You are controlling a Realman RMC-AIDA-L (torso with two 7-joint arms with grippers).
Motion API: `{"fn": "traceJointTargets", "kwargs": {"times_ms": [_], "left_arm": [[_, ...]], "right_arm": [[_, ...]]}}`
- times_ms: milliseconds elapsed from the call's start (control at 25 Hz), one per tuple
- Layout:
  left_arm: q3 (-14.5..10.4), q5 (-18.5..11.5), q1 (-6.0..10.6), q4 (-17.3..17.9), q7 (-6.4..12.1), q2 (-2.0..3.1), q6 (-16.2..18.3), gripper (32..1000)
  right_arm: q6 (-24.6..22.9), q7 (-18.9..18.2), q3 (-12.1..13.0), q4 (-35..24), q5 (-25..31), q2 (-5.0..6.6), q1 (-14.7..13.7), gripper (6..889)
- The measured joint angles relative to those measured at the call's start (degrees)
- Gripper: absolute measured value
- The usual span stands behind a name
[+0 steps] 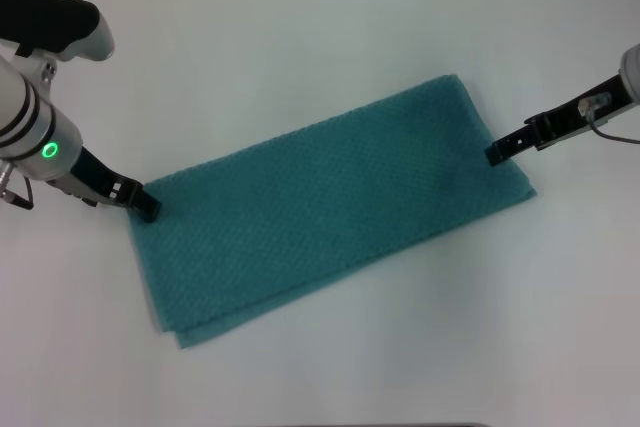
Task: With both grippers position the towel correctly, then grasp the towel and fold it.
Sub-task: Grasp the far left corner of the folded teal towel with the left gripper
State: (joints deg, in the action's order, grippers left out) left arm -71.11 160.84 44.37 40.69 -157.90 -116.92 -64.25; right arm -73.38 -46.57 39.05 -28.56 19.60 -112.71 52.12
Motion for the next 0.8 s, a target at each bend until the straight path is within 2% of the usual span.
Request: {"fn": "traceJointTargets", "kwargs": {"times_ms": [480,800], "left_arm": [[0.0,-0.66,1.26,-1.01,0.36,-0.16,-0.03,721],[0.0,-0.91,1.57,-1.89,0.36,-0.34,-0.06,570]], "right_arm": [[0.0,-0.01,0.06,0.0,0.02,0.04,0.0,802],[0.0,-0.01,0.15,0.0,0.01,0.11,0.0,799]]}}
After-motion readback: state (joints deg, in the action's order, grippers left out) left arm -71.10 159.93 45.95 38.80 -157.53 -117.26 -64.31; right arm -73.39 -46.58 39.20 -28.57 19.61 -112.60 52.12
